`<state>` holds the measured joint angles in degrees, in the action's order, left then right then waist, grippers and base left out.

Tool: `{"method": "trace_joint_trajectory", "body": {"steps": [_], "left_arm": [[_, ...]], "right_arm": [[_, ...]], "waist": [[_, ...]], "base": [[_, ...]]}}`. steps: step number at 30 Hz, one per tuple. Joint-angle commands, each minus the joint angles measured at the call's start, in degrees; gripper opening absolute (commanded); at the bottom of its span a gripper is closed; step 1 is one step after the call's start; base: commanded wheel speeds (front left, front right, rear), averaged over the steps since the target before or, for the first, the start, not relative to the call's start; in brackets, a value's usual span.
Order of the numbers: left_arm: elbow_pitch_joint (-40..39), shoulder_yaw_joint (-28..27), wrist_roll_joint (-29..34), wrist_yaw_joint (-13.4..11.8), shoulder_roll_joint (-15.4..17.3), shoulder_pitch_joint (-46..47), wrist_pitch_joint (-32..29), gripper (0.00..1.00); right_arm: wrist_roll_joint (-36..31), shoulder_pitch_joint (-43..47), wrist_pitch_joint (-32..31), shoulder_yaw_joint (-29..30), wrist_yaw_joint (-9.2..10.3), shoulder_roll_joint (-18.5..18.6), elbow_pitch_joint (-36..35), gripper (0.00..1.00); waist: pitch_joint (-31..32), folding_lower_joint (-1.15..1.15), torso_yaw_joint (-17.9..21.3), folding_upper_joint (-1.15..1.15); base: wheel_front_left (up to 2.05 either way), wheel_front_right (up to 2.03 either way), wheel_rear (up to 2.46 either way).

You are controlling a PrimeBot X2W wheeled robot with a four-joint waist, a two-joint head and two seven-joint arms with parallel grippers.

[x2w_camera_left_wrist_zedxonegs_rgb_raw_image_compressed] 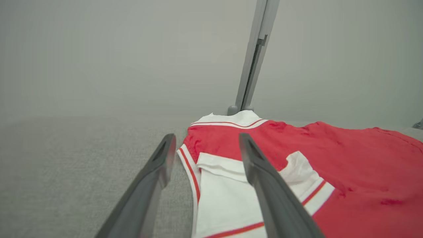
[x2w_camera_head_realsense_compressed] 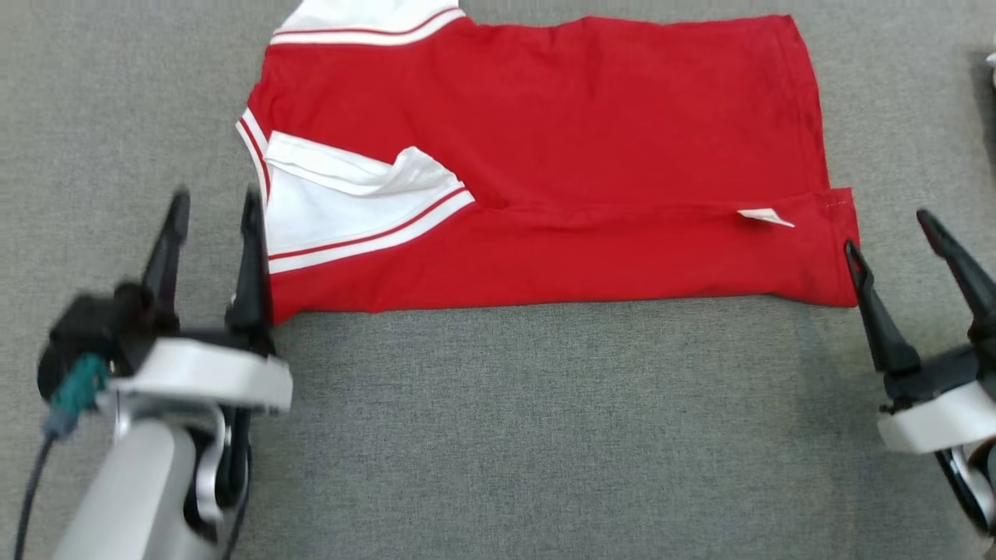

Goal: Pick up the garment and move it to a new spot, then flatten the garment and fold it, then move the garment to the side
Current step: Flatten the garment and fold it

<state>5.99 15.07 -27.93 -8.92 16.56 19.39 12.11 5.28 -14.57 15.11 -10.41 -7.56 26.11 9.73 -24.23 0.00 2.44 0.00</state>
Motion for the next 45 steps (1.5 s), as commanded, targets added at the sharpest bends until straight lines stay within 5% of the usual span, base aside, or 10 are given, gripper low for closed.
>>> {"method": "trace_joint_trajectory", "body": {"steps": [1,6,20,23,24,26,27,45], "left_arm": [[-0.27,-0.36,-0.72,-0.47,-0.14,-1.81,-0.05,1.00],[0.84,-0.20,-3.15,-1.14,-0.25,-9.97,-1.80,1.00],[7.67,2.36,-3.30,1.39,0.21,-7.05,-4.03,1.00],[8.59,2.56,-3.33,0.80,0.01,-6.54,-4.84,0.66],[8.78,2.62,-3.26,0.75,-0.02,-6.35,-4.92,0.62],[9.17,2.91,-3.39,0.72,-0.08,-5.83,-5.66,0.26],[9.31,3.00,-3.74,0.88,-0.21,-5.69,-5.99,0.00],[2.78,2.05,-6.62,2.19,1.04,-7.32,-7.37,0.00]], "right_arm": [[-0.25,0.93,0.03,0.42,0.14,-0.23,-0.39,1.00],[0.37,5.14,0.03,1.69,0.14,-2.15,-1.05,1.00],[0.94,5.17,0.03,1.64,0.15,-2.55,-0.90,1.00],[0.87,5.07,0.03,1.49,0.15,-2.90,-0.86,1.00],[0.84,5.07,0.03,1.46,0.15,-3.01,-0.89,1.00],[0.91,4.96,0.03,1.37,0.15,-3.22,-0.90,1.00],[0.99,4.89,0.03,1.35,0.15,-3.26,-0.85,1.00],[6.80,3.41,0.03,1.42,0.15,-5.01,10.34,1.00]], "waist": [[1.28,0.00,0.10,0.00],[2.98,0.00,-0.21,0.00],[2.79,0.00,0.69,0.00],[2.60,0.00,0.78,0.00],[2.51,0.00,0.78,0.00],[2.29,0.00,0.75,0.00],[2.18,0.00,0.71,0.00],[2.26,0.00,-1.36,0.00]], "base": [[0.00,0.00,0.00],[0.00,0.00,0.00],[0.00,0.00,0.00],[0.00,0.00,0.00],[0.00,0.00,0.00],[0.00,0.00,0.00],[0.00,0.00,0.00],[0.00,0.00,0.00]]}}
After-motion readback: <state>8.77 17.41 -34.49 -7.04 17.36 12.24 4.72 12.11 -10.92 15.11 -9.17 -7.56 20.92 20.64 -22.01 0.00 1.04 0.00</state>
